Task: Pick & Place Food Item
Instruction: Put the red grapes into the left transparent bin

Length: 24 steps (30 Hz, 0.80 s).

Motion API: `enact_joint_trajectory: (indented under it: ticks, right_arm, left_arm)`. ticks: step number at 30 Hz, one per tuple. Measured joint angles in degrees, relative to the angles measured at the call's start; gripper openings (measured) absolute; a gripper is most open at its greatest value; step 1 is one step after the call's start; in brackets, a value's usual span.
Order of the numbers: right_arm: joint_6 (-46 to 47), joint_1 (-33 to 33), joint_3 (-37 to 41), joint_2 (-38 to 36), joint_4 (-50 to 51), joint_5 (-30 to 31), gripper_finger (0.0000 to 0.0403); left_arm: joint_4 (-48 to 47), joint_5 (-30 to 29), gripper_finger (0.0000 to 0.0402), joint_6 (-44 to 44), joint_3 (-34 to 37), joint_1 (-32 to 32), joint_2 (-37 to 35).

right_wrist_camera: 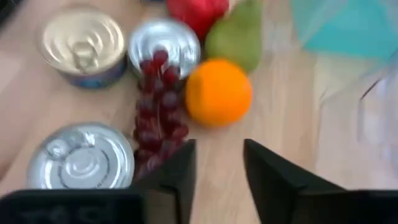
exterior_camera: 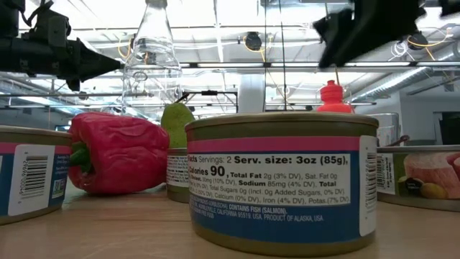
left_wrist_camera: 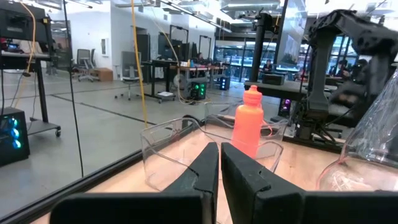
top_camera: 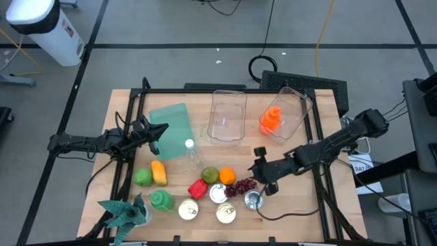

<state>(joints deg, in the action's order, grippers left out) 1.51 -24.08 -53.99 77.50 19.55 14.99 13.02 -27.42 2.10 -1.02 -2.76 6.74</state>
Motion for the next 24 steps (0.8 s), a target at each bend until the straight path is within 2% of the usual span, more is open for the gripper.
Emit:
enact_joint_trajectory:
  ticks: [4,10,17,24]
  right_arm:
    - [7.5,0.9,2.9,2.2,-5.9,0.0,0.0192]
    - [15.2,1.6,6.4,3.0,-11.6,-0.3,0.0238]
    - [18.6,1.6,9.2,3.0,-12.0,-1.6,0.0248]
    - [20.6,1.5,14.6,3.0,-23.4,-1.7,0.0243]
  left_arm:
    - [0.0,0.0,0.0026,0.1,0.0,0.0,0.0]
    - [0.0,0.0,0.0026,0.2,0.0,0.0,0.0]
    - [0.0,0.0,0.0026,0.4,0.0,0.0,0.0]
    - [0.0,0.0,0.0026,0.4,0.0,0.0,0.0]
